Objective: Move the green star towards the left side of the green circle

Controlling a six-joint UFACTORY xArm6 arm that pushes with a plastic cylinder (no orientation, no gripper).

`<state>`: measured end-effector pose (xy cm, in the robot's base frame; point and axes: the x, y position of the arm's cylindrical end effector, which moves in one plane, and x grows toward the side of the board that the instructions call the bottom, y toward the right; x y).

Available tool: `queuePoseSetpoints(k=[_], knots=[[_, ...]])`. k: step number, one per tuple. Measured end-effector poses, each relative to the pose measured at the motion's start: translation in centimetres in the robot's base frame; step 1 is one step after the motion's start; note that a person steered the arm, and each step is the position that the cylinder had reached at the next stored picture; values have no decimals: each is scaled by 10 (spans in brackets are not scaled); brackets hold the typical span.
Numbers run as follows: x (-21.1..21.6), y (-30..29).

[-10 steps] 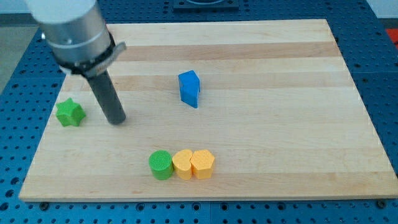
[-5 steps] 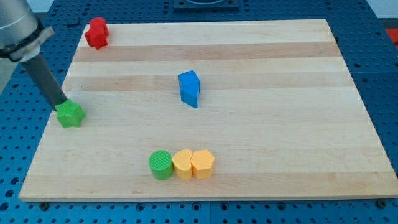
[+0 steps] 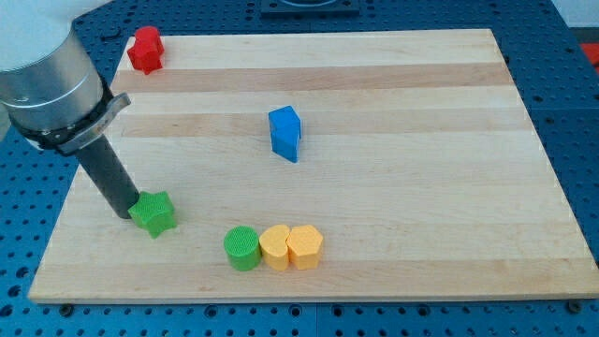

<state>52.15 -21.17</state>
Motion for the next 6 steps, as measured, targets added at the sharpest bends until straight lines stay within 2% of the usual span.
queuePoseSetpoints(k=[2, 4, 6], knots=[[1, 42], [-26, 48], [-2, 80]])
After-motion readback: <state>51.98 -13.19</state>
